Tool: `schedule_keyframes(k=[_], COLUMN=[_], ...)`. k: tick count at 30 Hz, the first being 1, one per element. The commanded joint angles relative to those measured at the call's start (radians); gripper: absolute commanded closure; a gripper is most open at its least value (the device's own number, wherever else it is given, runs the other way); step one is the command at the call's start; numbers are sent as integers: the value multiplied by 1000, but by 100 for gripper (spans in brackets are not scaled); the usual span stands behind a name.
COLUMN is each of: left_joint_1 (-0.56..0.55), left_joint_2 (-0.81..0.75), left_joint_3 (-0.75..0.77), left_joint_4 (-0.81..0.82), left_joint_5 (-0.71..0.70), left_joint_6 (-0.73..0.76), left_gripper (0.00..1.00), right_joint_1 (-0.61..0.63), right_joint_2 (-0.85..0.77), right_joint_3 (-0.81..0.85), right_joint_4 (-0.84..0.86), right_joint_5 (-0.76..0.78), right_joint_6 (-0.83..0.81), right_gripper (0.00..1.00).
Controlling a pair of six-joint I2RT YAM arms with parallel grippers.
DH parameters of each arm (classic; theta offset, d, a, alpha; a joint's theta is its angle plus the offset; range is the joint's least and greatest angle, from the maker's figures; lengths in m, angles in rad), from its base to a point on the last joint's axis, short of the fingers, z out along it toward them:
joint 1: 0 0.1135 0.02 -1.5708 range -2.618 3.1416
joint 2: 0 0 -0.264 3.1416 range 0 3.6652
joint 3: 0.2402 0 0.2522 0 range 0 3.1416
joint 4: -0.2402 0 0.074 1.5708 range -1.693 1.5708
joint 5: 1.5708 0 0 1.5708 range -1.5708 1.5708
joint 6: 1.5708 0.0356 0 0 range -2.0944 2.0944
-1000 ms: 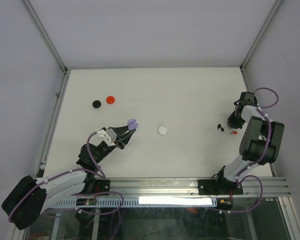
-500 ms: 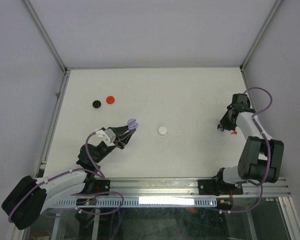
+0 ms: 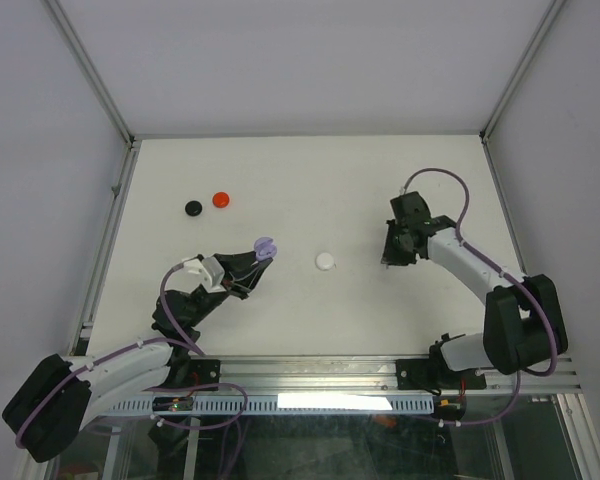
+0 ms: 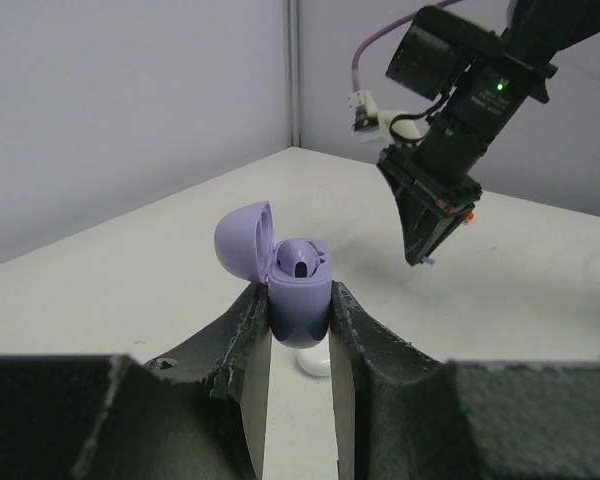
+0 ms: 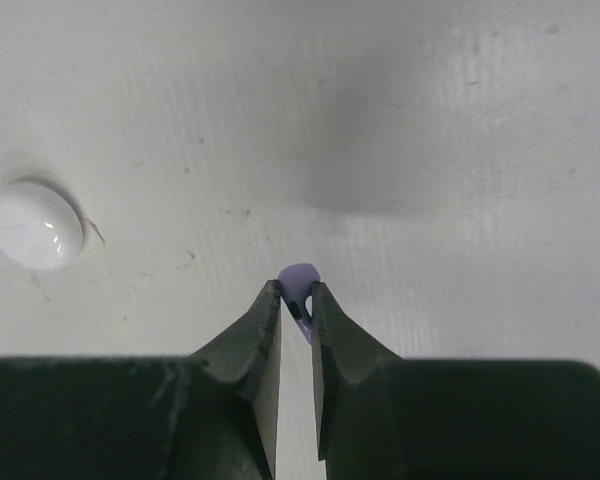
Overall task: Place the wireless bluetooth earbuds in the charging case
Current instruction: Place the earbud at the center of the board.
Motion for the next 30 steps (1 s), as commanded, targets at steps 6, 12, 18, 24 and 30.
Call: schedule_keyframes(k=[6, 12, 18, 24, 30], left_joint_1=[-5, -6, -6, -6, -6], left_joint_2=[-48, -51, -55, -60, -66], left_joint_3=[-21, -13, 5, 25, 37], left_joint_4=[14, -9, -53, -87, -118], left_joint_5=[6, 10, 15, 19, 22], left_joint_6=[-85, -115, -130, -137, -145], left_gripper=[100, 100, 100, 100, 100], right_joint_1=[193, 255, 283, 285, 285], right_joint_2=[97, 134, 155, 168, 207], right_joint_3=[-6, -26, -24, 30, 100], right_joint_4=[-10, -32, -55, -98, -154], right_joint_5=[6, 1, 9, 52, 57], right_joint_6=[37, 48, 33, -37, -125], right_gripper=[87, 84, 77, 67, 60])
